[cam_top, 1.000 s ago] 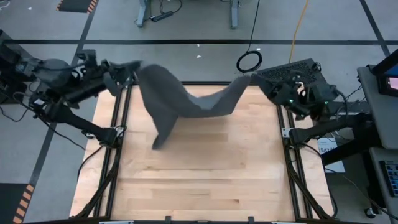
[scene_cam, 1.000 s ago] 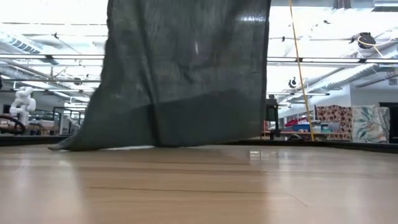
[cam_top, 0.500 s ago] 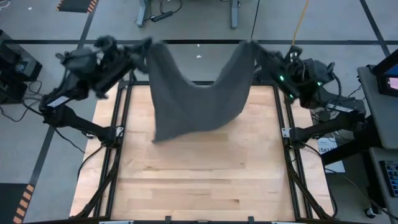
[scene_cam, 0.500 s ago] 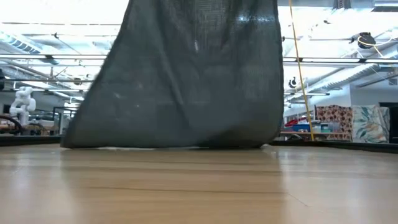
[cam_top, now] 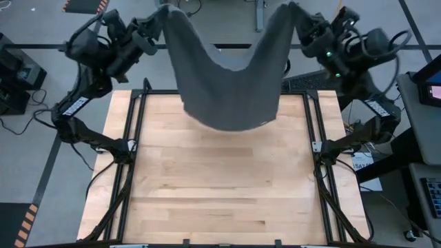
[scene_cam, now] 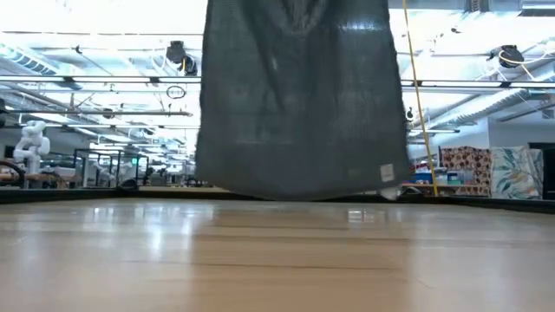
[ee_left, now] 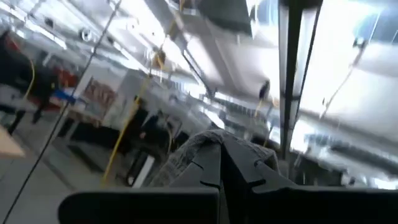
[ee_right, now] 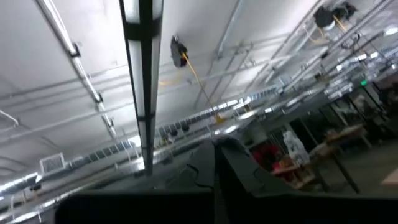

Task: Roll towel into tight, uniform cylinder
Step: Roll the towel

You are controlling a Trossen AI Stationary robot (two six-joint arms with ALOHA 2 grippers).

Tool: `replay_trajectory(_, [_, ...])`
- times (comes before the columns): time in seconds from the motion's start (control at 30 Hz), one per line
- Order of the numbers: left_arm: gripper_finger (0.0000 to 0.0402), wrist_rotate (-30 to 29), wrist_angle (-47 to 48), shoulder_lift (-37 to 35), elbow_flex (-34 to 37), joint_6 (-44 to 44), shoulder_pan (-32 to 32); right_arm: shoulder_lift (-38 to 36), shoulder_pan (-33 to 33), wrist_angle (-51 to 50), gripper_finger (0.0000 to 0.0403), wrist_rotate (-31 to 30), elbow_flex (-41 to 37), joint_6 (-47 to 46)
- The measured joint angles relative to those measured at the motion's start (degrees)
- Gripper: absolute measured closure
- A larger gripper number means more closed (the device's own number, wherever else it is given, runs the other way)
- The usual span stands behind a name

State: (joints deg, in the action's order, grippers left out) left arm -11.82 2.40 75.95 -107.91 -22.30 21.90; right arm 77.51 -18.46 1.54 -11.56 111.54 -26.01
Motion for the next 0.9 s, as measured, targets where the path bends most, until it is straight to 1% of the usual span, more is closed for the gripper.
replay_trajectory(0.1, [0.0400,3.76,8.66,-1.73,-0.96,-2.66,0.03,0.01,0.21,-10.10,0.0402,1.51,5.11,-1.93])
replay_trajectory(0.2, [0.0400,11.62,19.89,-4.28,-1.36,-7.85,-0.69,-1.00,1.09,-20.12,0.0402,6.01,7.78,-6.93])
replay_trajectory(0.3, [0.0400,18.15,32.26,-6.46,-1.38,-13.10,-2.66,-2.54,2.79,-30.58,0.0402,10.39,8.13,-12.19])
replay_trajectory(0.43, [0.0400,23.38,48.75,-8.45,-1.38,-18.58,-7.75,-3.10,8.47,-43.95,0.0402,11.76,8.12,-17.70])
replay_trajectory(0.53, [0.0400,24.03,60.69,-10.00,-1.37,-22.33,-11.62,-2.49,13.50,-50.90,0.0402,11.93,8.05,-20.64])
replay_trajectory(0.63, [0.0400,23.67,68.48,-10.85,-1.36,-24.78,-14.76,-1.57,17.78,-54.13,0.0402,11.77,8.05,-23.42])
replay_trajectory(0.77, [0.0400,23.26,72.51,-11.29,-1.32,-26.80,-18.23,0.17,22.90,-57.09,0.0402,11.63,8.05,-26.23])
replay_trajectory(0.9, [0.0400,24.04,75.10,-10.84,-0.54,-26.93,-22.16,2.27,27.99,-65.20,0.0402,11.70,8.05,-29.97])
